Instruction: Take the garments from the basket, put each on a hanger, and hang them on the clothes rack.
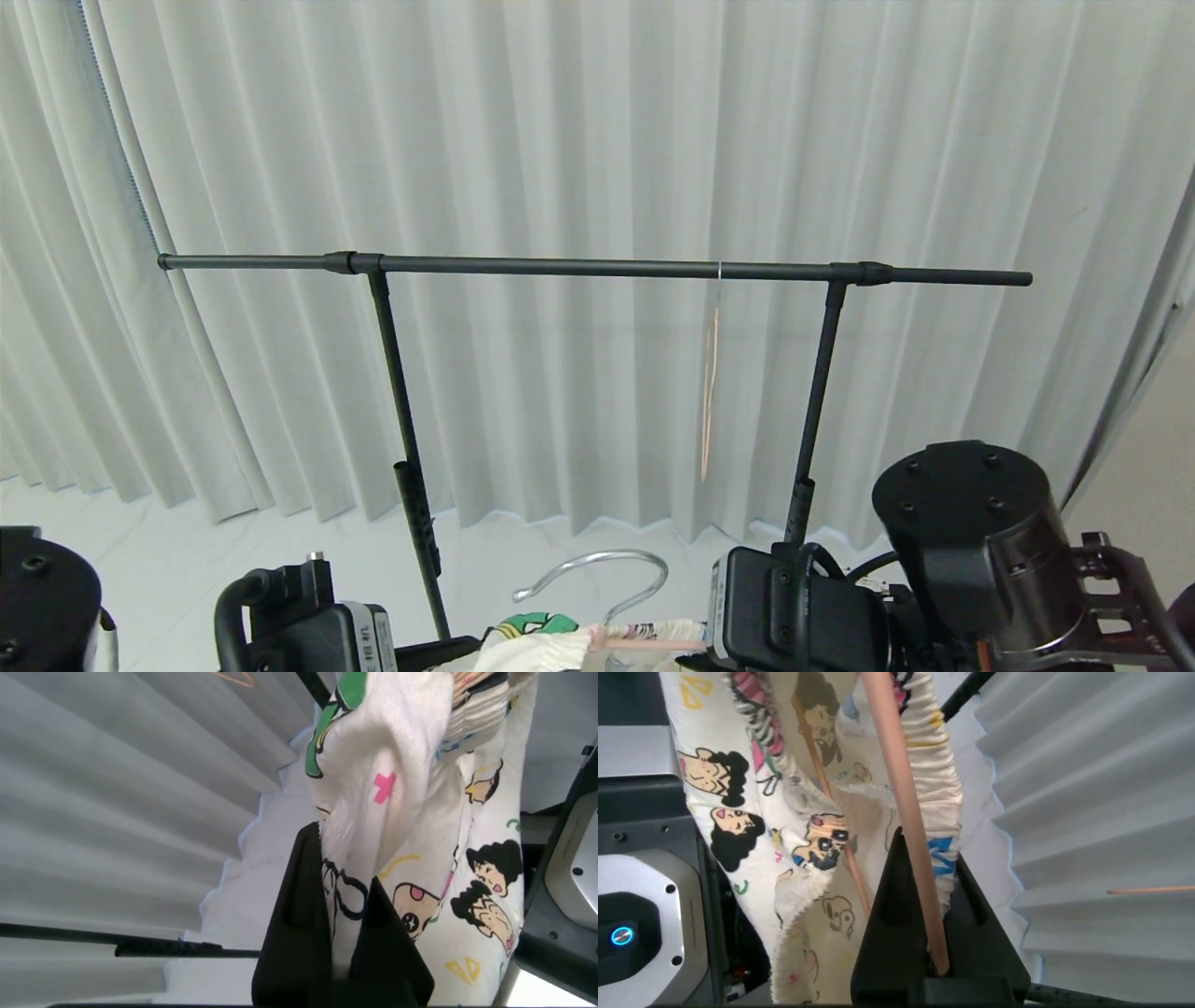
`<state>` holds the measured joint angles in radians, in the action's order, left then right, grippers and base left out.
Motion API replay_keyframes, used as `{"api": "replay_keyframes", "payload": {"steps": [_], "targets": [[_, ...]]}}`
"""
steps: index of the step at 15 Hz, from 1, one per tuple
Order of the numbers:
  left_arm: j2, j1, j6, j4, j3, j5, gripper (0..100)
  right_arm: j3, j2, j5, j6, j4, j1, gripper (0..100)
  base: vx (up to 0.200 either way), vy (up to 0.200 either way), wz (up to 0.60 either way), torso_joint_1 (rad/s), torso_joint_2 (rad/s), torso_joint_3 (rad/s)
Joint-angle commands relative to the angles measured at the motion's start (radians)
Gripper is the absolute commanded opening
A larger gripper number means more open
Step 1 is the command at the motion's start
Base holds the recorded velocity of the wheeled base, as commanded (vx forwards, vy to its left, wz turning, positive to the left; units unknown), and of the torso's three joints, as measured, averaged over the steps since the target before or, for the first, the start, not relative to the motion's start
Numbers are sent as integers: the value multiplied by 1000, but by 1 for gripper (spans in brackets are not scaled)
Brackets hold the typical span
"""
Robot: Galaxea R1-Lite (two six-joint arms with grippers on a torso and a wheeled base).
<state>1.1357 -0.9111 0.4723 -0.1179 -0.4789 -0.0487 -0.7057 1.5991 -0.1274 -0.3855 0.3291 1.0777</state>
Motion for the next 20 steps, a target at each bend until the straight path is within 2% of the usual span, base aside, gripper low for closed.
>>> {"api": "replay_keyframes", "payload": {"steps": [1,2,5,7,10,13,17,20], "targets": [[1,0,-1,0,0,0,0,5,-36,-1,-1,1,4,0,0,0,0,0,0,0],[2,0,-3,0,-1,1,100,5,-41,-1,-1,1,4,0,0,0,0,0,0,0],[-4,1,-8,-3,-1,1,100,5,-61,0,-1,1,2,0,0,0,0,0,0,0],[-1,1,-9,-42,8,1,100,6,-76,0,1,-1,-2,0,0,0,0,0,0,0],[-4,12,-12,-77,31,0,100,19,-110,0,8,-42,-56,0,0,0,0,0,0,0],[-25,97,-12,-118,63,0,100,65,-166,0,10,-51,-147,0,0,0,0,0,0,0],[-51,170,-12,-124,83,0,100,88,-219,-1,11,-68,-236,0,0,0,0,0,0,0],[-93,291,-12,-124,197,1,100,89,-254,-4,28,-68,-263,0,0,0,0,0,0,0]]}}
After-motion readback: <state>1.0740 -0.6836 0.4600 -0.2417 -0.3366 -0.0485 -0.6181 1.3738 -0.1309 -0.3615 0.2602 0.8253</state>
